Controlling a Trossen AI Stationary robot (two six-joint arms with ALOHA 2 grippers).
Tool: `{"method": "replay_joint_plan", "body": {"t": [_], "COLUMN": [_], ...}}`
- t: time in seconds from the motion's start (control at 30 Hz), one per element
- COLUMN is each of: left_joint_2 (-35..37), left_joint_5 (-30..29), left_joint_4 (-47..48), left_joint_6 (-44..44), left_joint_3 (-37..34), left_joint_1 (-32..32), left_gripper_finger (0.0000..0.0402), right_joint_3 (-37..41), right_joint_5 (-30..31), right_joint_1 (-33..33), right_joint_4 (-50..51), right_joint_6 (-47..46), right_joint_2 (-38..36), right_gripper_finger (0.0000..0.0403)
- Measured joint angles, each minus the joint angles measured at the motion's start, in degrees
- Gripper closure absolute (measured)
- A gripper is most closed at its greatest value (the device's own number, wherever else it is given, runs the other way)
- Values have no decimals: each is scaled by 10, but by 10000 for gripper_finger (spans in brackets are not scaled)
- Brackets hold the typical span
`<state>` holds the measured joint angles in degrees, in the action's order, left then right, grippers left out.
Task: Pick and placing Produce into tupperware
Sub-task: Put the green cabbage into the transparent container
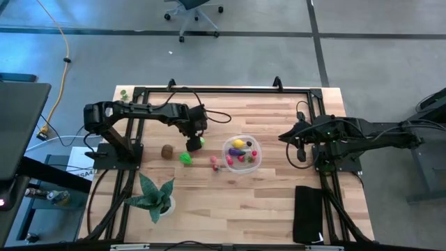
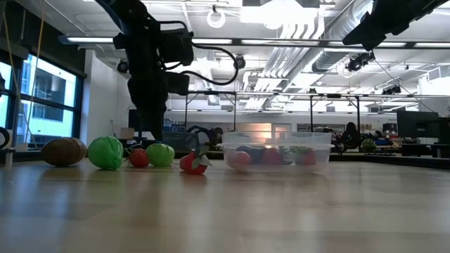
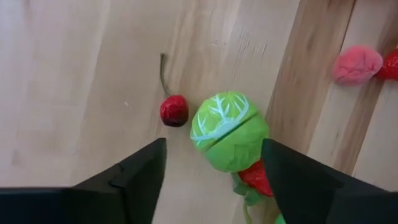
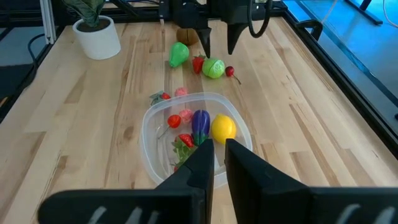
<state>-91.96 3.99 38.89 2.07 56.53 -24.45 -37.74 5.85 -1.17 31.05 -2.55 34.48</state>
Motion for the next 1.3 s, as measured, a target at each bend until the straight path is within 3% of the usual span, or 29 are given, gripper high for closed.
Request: {"method": "replay_joint_plan", "body": {"t": [0.53, 1.3], "left_joint_2": [-5, -84], "left_joint_5": [-6, 23], "left_joint_4": [-6, -40], "left_joint_6": [69, 86], "left_joint_3": [0, 0], "left_joint_1": [1, 1], "left_gripper_finger": [7, 27], "right_joint_3": [0, 0], "right_joint_5": [0, 0], "right_joint_1": [0, 0], "right_joint_4": [0, 0], "right_joint_6": [0, 0], "right_joint_2": [0, 0], "right_gripper_finger": [373, 373]}}
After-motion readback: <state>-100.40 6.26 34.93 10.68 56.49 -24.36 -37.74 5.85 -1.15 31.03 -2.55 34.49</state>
